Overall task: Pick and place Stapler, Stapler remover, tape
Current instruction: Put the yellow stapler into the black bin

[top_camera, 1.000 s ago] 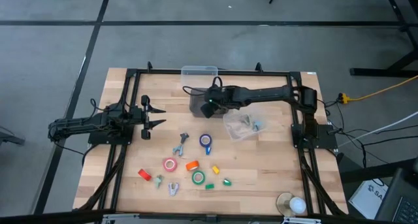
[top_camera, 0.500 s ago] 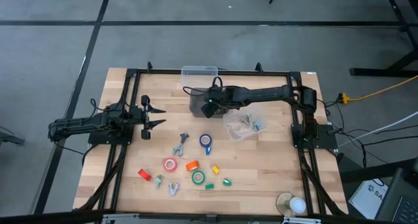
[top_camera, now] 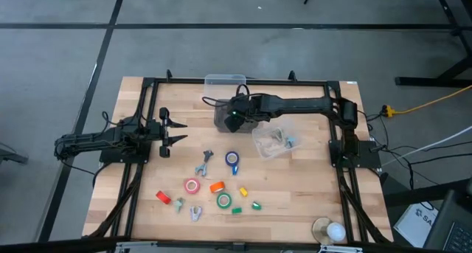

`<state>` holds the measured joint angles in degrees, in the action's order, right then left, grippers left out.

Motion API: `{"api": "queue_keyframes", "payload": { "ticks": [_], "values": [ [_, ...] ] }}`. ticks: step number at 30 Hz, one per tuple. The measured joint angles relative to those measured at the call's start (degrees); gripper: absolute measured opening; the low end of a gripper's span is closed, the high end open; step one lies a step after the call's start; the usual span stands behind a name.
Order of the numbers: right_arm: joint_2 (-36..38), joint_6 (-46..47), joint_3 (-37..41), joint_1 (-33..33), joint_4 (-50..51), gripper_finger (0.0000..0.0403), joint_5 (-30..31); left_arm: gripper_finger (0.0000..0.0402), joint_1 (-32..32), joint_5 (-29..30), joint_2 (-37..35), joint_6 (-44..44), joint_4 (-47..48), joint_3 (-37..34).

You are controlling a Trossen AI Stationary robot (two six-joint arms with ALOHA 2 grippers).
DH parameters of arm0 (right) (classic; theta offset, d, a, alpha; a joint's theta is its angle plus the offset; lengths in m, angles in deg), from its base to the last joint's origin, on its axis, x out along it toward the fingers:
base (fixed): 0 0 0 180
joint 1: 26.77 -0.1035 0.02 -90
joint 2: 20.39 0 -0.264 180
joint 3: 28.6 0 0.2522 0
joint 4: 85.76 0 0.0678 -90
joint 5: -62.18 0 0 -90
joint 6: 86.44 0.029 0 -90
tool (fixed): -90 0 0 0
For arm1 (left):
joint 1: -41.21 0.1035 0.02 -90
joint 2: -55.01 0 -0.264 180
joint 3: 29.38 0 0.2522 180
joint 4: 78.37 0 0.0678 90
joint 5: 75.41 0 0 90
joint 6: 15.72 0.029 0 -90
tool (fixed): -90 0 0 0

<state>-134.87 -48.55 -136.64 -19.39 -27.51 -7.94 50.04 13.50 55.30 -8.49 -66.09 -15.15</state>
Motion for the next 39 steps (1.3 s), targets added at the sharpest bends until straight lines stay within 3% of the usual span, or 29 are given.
{"api": "queue_keyframes", "payload": {
  "ticks": [12,27,39],
  "values": [
    [0.01,2.66,-3.81,-8.17,4.32,0.0216,-0.01,0.0169,0.01,0.0,0.01,0.0,0.0,0.0],
    [0.01,6.12,-4.72,-23.4,4.88,0.0216,-0.69,0.0169,-0.01,0.0,0.0,0.0,0.0,0.02],
    [0.01,6.88,-4.72,-32.87,11.54,0.0216,-7.51,0.0169,-0.01,0.0,0.0,0.0,0.0,0.02]
  ]
}}
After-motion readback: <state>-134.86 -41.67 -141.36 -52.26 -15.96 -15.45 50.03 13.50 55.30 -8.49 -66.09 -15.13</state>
